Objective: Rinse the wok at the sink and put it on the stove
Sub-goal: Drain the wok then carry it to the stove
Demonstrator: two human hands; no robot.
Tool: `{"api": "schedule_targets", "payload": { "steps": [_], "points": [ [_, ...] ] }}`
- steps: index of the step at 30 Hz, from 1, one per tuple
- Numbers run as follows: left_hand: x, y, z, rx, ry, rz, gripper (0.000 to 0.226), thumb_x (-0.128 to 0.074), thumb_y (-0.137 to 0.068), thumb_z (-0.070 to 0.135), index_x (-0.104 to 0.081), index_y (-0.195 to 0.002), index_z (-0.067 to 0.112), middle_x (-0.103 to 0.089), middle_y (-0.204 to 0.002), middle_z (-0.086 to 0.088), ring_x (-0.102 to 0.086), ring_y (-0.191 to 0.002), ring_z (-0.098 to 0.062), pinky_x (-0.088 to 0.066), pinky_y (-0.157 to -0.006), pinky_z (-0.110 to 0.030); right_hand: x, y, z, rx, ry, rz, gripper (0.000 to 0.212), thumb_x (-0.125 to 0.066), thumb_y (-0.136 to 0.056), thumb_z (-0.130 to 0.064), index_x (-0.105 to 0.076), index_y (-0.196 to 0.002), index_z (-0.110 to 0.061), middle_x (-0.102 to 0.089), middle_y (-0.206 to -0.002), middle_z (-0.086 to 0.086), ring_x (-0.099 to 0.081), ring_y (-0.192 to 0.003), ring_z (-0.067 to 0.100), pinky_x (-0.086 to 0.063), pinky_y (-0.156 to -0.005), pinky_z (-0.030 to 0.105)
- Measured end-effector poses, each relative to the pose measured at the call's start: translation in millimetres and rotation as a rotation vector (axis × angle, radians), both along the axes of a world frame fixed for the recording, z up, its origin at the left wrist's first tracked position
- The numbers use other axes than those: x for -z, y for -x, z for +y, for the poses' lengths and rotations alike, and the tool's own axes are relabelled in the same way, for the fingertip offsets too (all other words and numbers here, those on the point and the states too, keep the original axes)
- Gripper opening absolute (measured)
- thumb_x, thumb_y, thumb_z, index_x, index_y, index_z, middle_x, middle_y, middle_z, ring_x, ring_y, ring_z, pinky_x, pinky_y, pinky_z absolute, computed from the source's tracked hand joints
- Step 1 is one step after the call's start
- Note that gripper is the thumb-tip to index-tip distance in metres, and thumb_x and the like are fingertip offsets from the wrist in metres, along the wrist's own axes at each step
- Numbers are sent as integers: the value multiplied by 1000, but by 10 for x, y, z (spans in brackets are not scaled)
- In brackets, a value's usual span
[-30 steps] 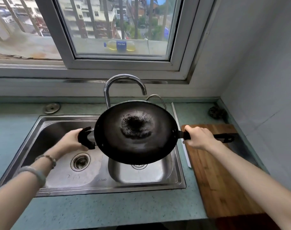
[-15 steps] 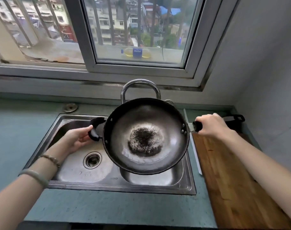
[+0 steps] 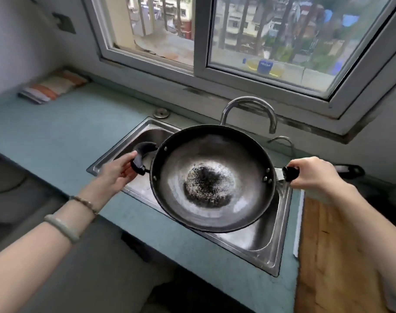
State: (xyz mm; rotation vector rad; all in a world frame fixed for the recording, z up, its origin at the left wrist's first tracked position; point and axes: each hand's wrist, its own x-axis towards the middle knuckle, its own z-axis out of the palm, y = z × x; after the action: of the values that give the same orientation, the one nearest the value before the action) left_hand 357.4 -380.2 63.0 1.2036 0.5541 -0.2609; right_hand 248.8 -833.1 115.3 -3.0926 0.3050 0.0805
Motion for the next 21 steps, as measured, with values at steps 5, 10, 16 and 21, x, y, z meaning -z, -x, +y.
{"api": "schedule_targets", "payload": {
  "steps": [5, 10, 16, 21],
  "points": [
    [-9, 756, 590, -228, -20, -7, 12, -69, -84, 19, -58, -79, 19, -64, -62, 3, -60, -45, -4, -54, -51, -18, -128, -243, 442, -262, 20, -2, 22, -68, -64, -26, -68, -86, -27, -65, -78, 4, -59, -78, 29, -44, -63, 31],
    [-76, 1535, 1093, -392, -34, -7, 16, -61, -90, 17, -56, -74, 18, -61, -45, 8, -57, -38, -3, -51, -54, -18, -167, -457, 1120, -477, 17, 25, 12, -67, -64, -30, -63, -75, -29, -57, -66, -2, -52, -68, 29, -38, -60, 29],
    [-179, 2515, 1992, -604, -25, 44, 11, -60, -89, 20, -59, -79, 21, -66, -51, 7, -63, -44, -3, -45, -68, -21, -131, -734, 2298, -720, 34, 72, 16, -68, -60, -32, -58, -71, -35, -57, -69, -6, -56, -72, 25, -39, -61, 27],
    [-194, 3273, 2608, -764, 11, 77, 10, -60, -90, 21, -58, -80, 20, -66, -53, 6, -64, -48, -5, -47, -65, -22, -153, -746, 3400, -933, 47, 23, 22, -67, -60, -29, -65, -82, -33, -55, -65, -11, -61, -77, 25, -39, -61, 26]
  ]
}}
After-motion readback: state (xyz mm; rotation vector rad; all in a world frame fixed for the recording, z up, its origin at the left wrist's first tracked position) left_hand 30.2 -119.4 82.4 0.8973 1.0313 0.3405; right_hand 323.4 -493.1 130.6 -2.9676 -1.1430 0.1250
